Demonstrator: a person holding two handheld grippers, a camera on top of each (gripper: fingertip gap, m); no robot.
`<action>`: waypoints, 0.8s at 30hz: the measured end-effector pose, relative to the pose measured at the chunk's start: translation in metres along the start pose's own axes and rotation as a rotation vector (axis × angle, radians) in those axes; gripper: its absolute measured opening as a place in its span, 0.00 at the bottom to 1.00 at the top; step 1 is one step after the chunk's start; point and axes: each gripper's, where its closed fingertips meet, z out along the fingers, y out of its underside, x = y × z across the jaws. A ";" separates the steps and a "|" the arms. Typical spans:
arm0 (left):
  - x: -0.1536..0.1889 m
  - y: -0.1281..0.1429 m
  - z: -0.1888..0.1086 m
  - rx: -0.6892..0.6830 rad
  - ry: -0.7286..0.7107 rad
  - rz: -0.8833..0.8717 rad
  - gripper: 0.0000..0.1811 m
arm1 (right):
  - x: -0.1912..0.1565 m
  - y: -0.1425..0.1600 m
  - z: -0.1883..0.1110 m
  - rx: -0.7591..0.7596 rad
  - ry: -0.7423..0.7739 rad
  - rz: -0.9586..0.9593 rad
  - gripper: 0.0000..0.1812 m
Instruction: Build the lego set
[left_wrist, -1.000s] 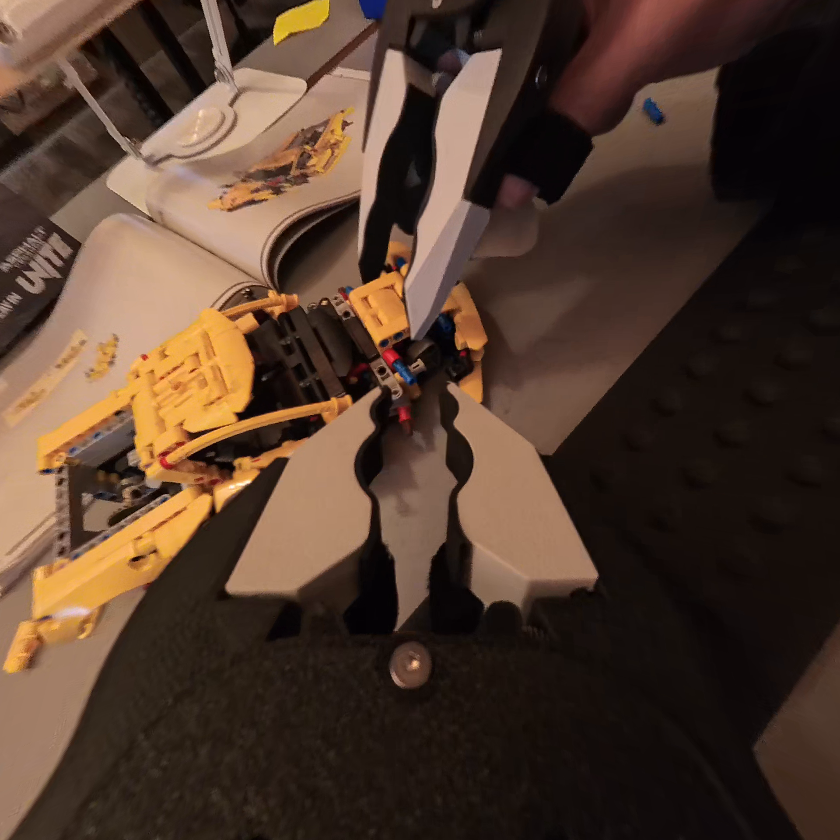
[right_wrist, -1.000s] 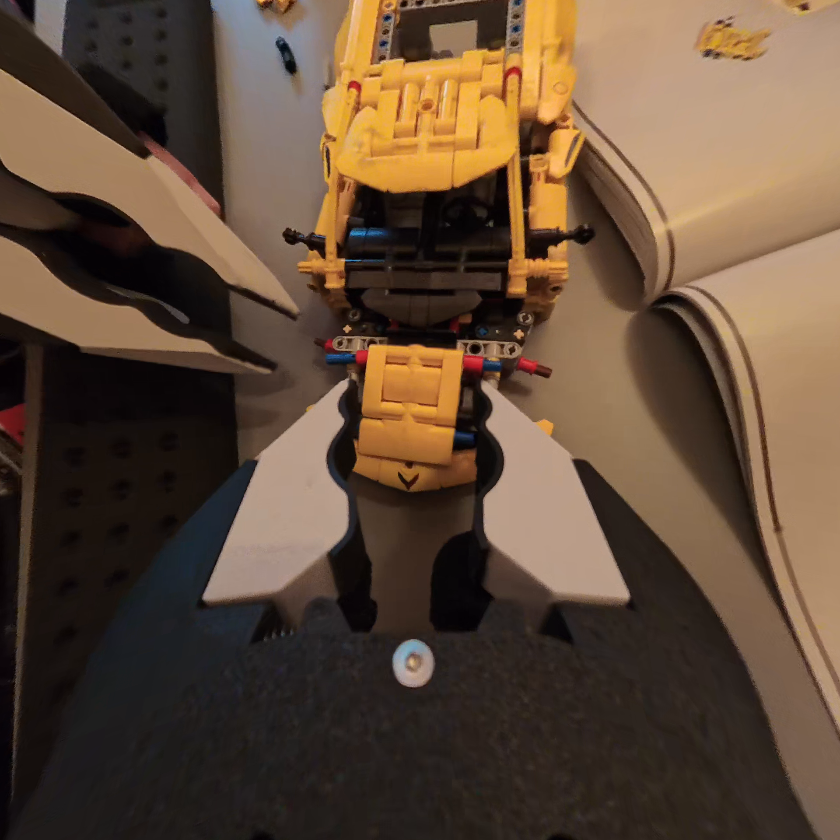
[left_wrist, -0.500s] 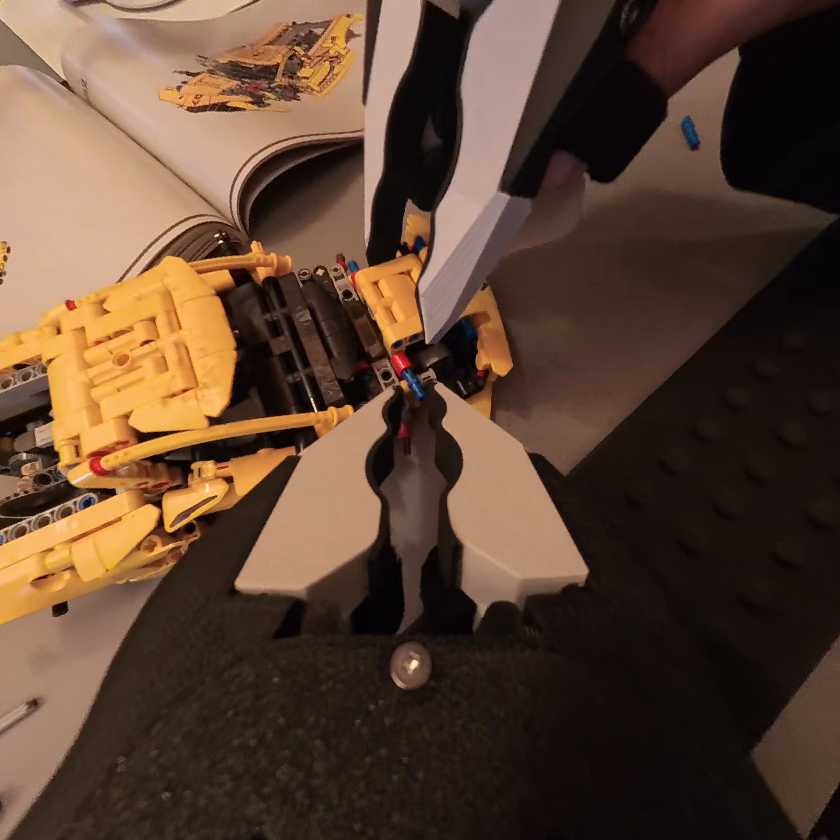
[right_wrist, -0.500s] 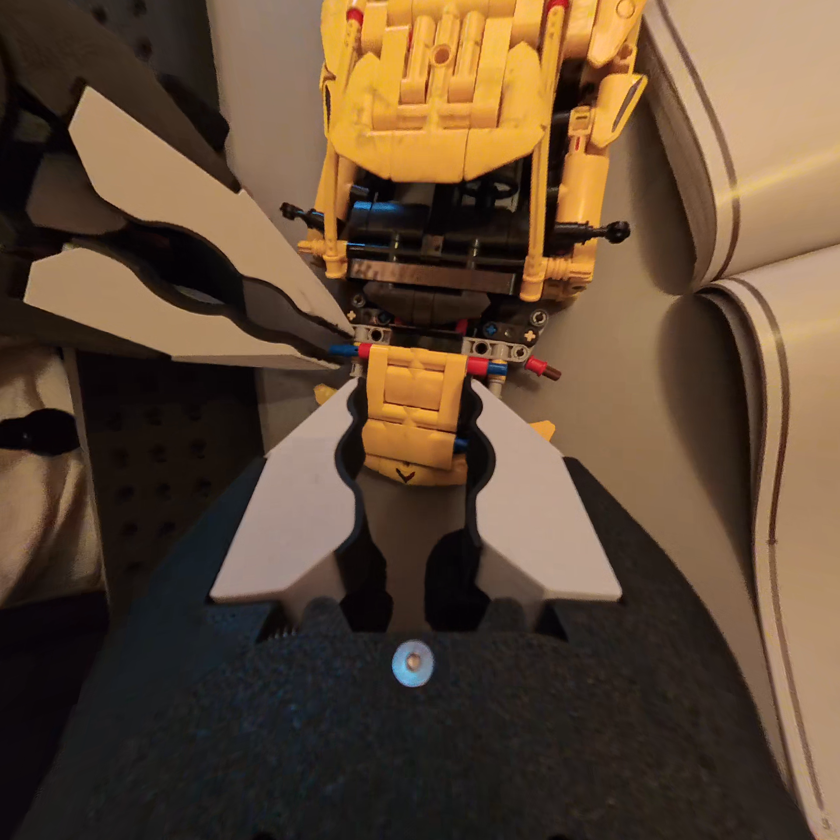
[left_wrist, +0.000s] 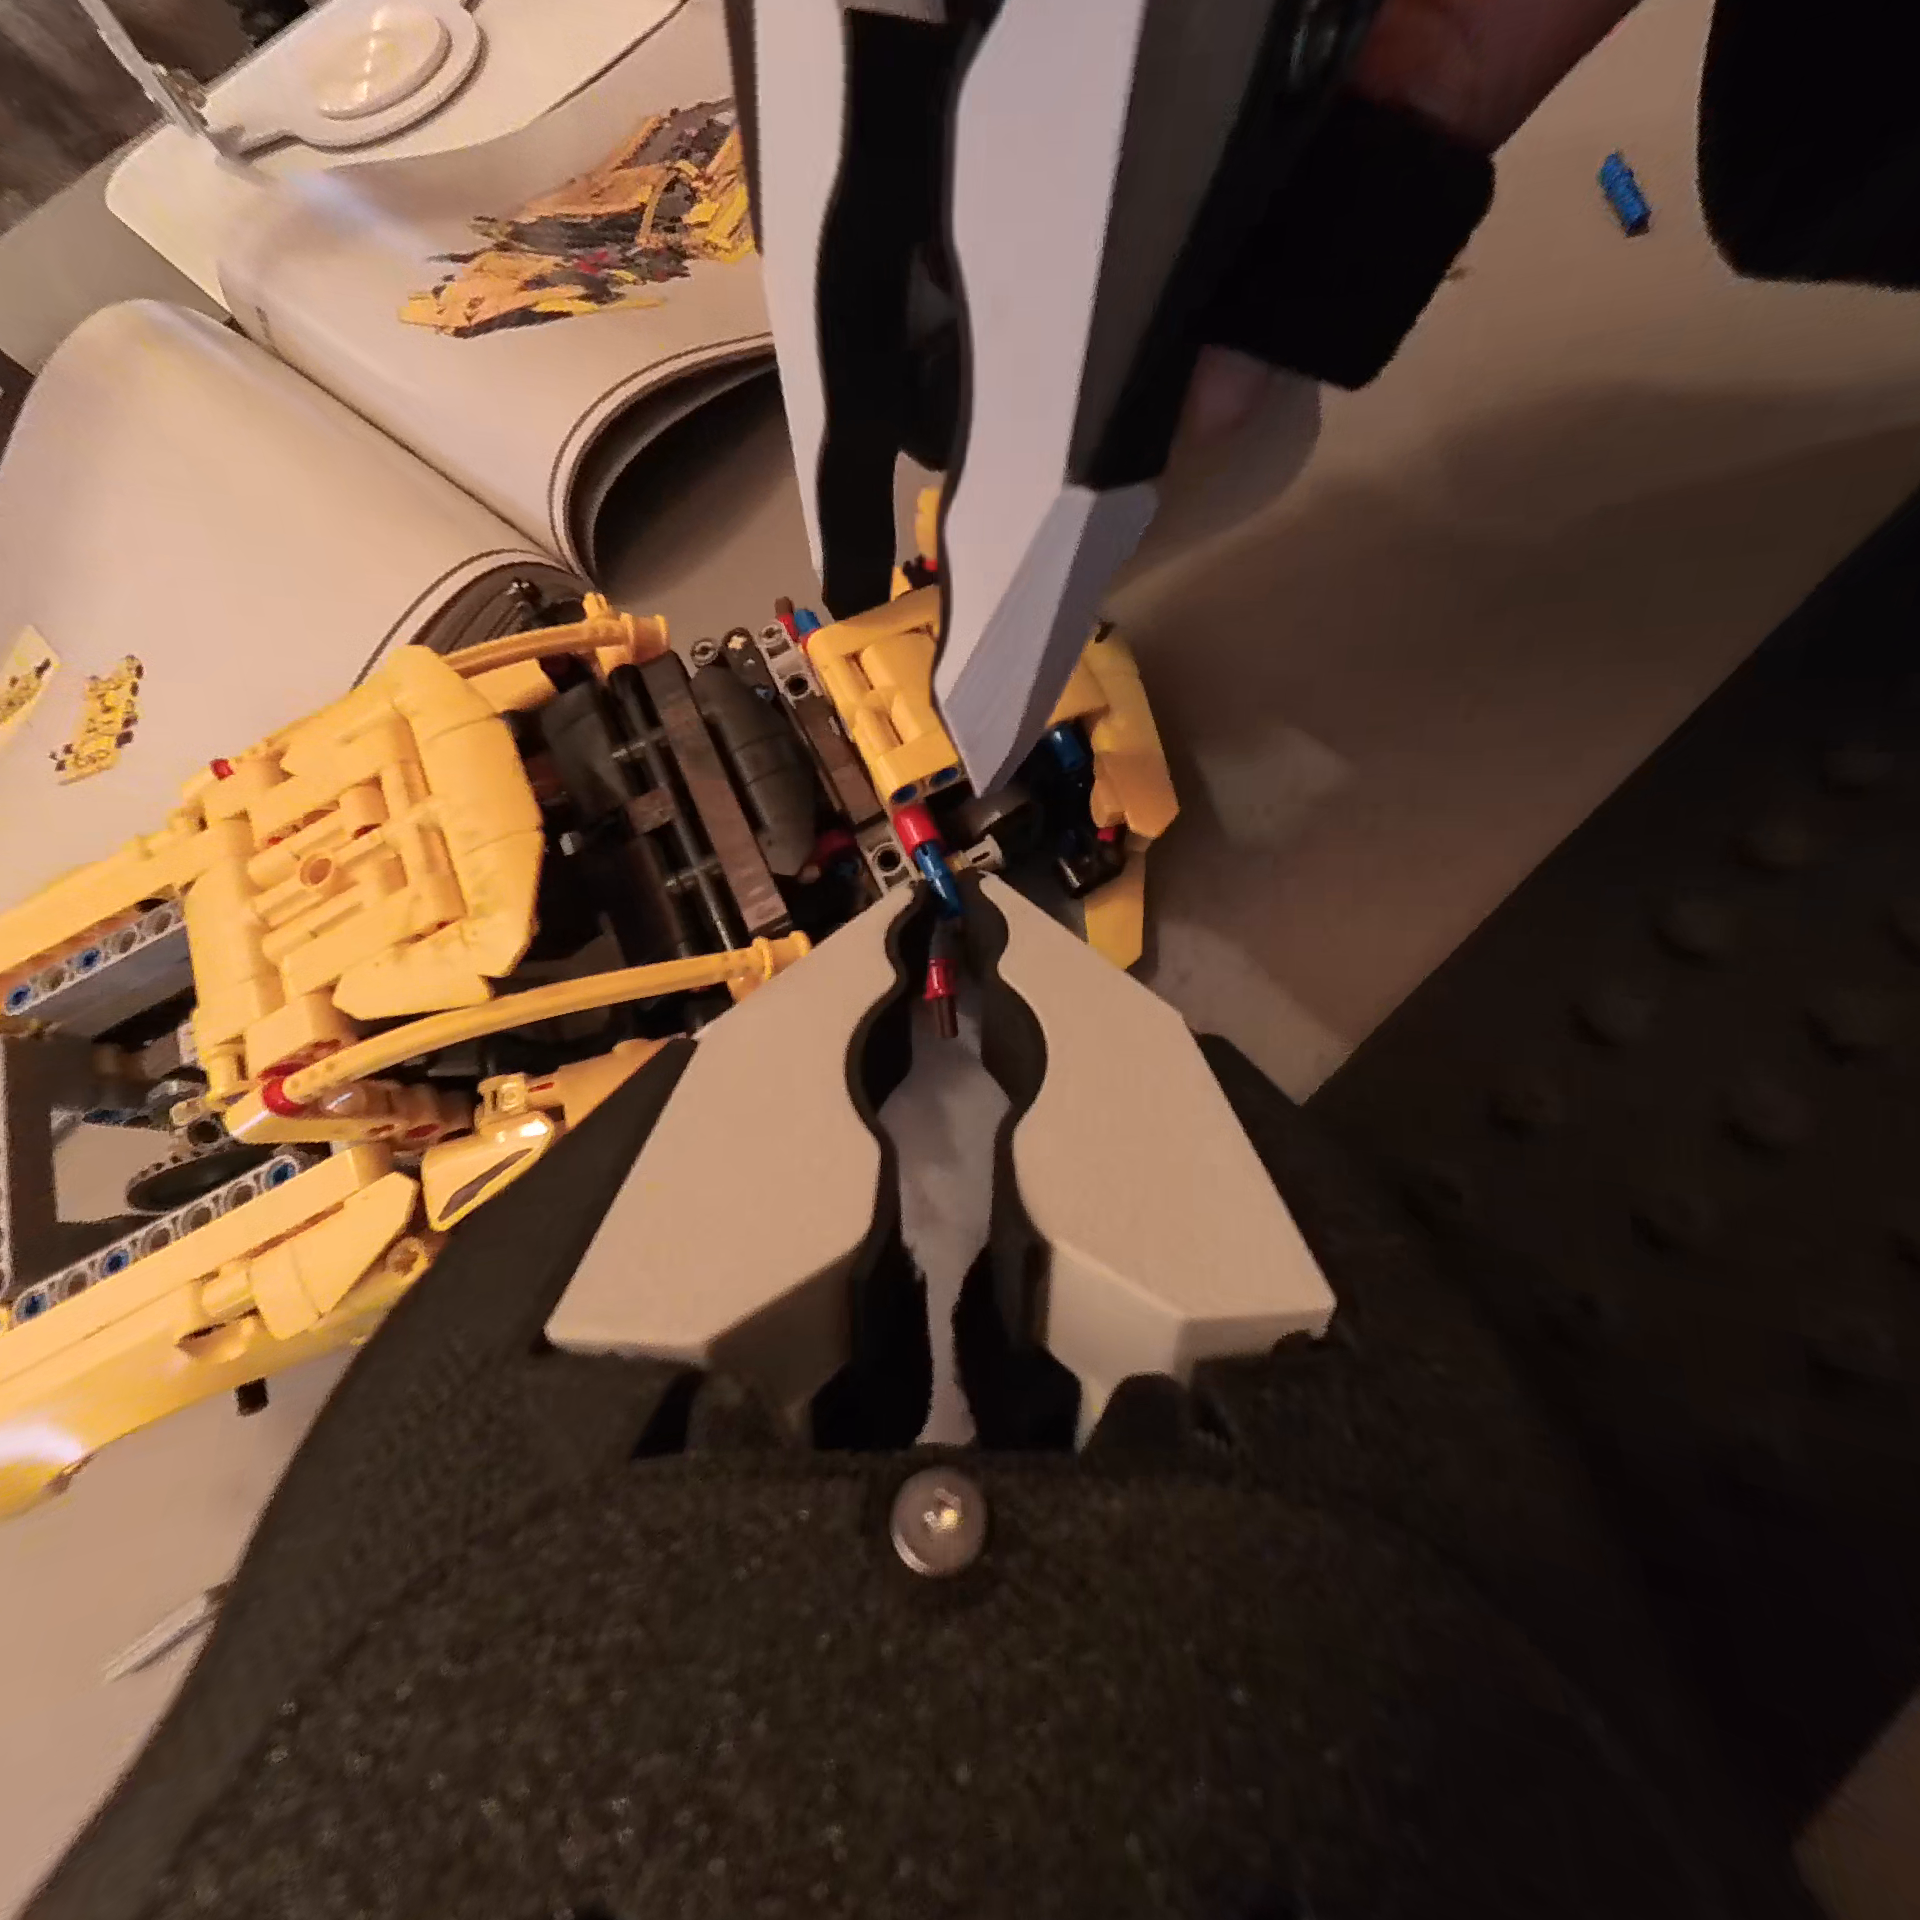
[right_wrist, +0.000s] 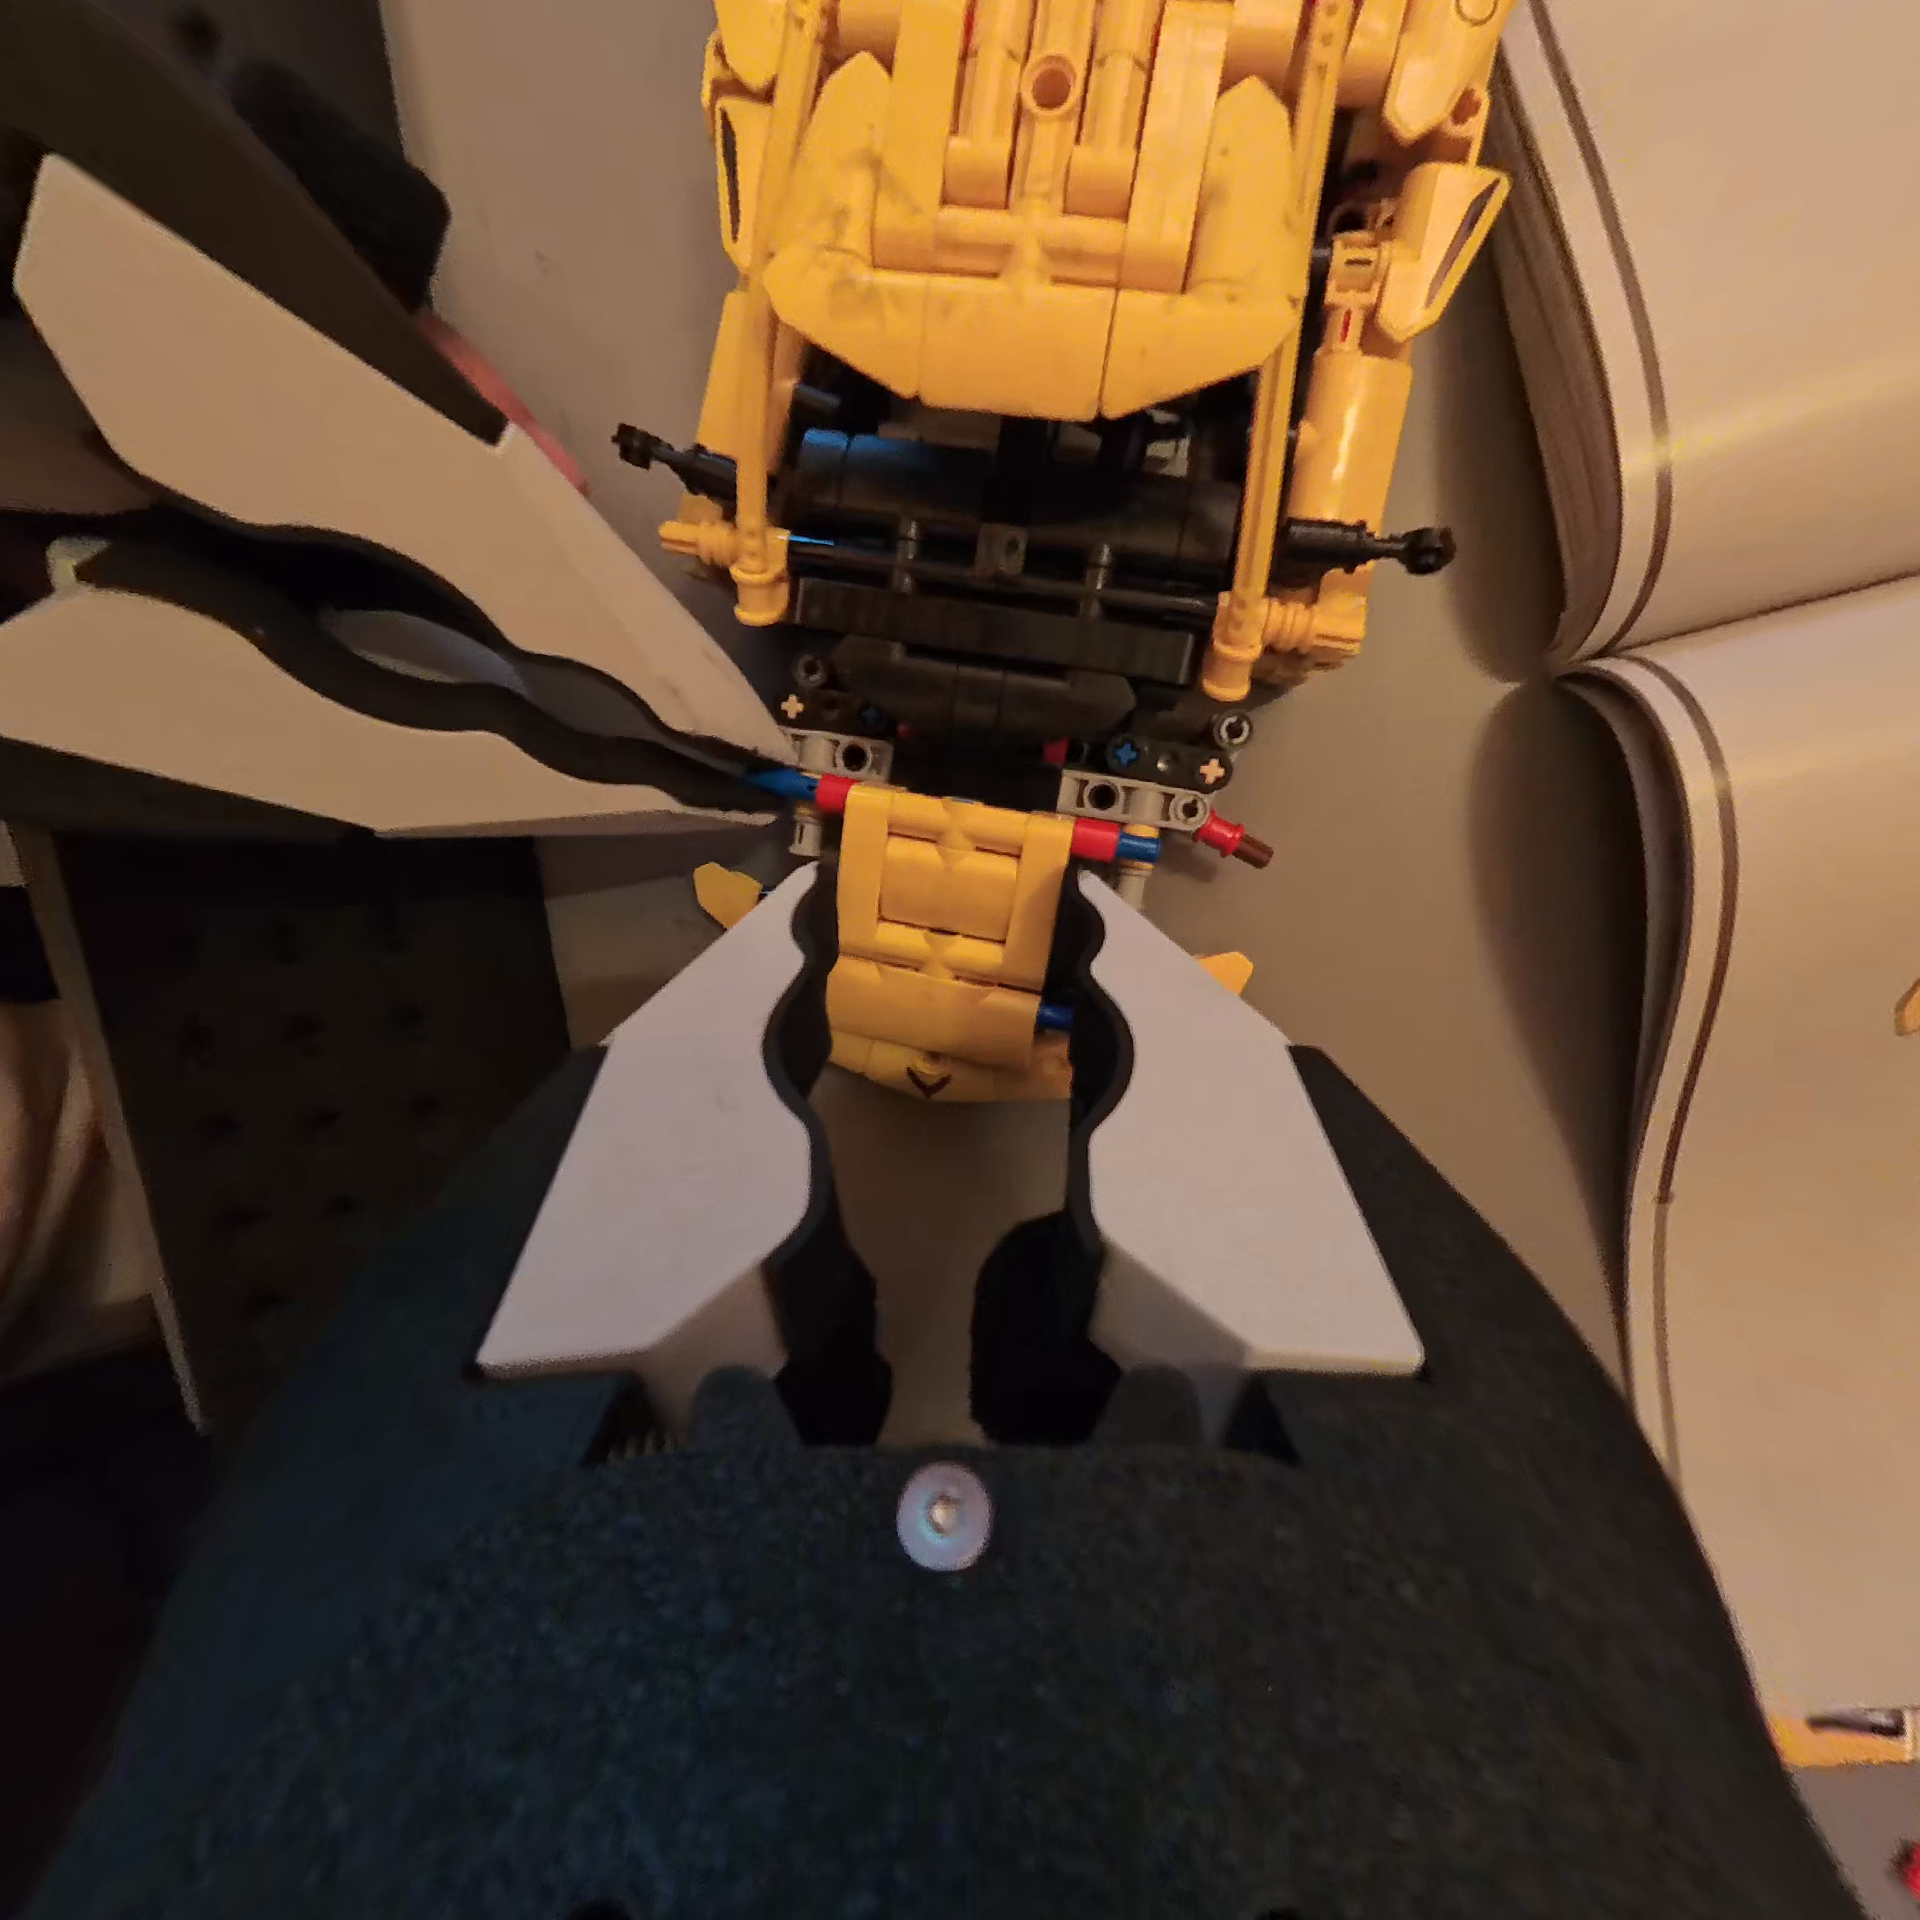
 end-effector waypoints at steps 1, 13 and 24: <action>0.000 0.000 0.000 0.001 0.000 -0.001 0.03 | 0.000 0.000 -0.001 0.017 -0.016 -0.016 0.24; 0.000 0.000 0.000 0.002 -0.028 0.030 0.03 | 0.010 -0.009 -0.002 0.272 -0.140 0.035 0.32; 0.000 -0.001 0.001 0.009 -0.017 0.047 0.02 | 0.008 -0.007 -0.002 0.248 -0.094 0.059 0.31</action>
